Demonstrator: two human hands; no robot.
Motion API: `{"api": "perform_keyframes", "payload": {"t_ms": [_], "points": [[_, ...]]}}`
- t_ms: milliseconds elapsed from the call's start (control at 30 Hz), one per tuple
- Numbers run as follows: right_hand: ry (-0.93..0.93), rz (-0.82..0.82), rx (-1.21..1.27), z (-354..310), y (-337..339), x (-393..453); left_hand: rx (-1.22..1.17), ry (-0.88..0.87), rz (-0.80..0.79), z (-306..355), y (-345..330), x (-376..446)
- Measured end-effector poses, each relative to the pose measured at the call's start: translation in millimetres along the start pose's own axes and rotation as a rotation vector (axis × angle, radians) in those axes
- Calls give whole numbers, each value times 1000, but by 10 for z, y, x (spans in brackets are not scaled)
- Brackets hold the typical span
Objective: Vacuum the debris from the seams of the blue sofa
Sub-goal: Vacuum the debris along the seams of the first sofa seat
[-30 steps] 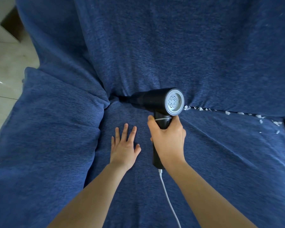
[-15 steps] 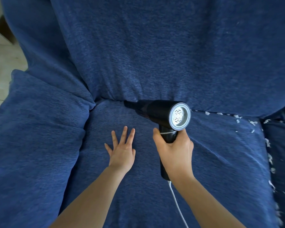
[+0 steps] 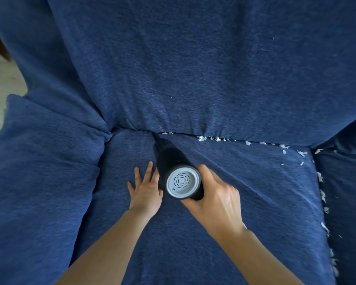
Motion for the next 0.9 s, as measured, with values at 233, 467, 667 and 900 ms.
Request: {"api": "perform_keyframes", "payload": {"t_ms": [233,467,667,900], "points": [[-8,62,10,185,195,-20,-4,-36,7,134,-130,-10],[-15,64,-1,321,294,-18,9,-30,-12,385,-231,-124],[-18,58,-31,414,324,-42,49,-8,-49,413,-245,-108],[-3,26,-53,481,336,-17,55,38,-80,478,-218,-140]]}}
Point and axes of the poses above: each hand's wrist, its own x-axis towards the middle knuckle, its own y-axis out of the back of the hand, z = x × y, the point moved 3 cm from there along x, towards the middle knuckle, and after that the axes turned 5 degrees about -x, right-handed, at the moved point
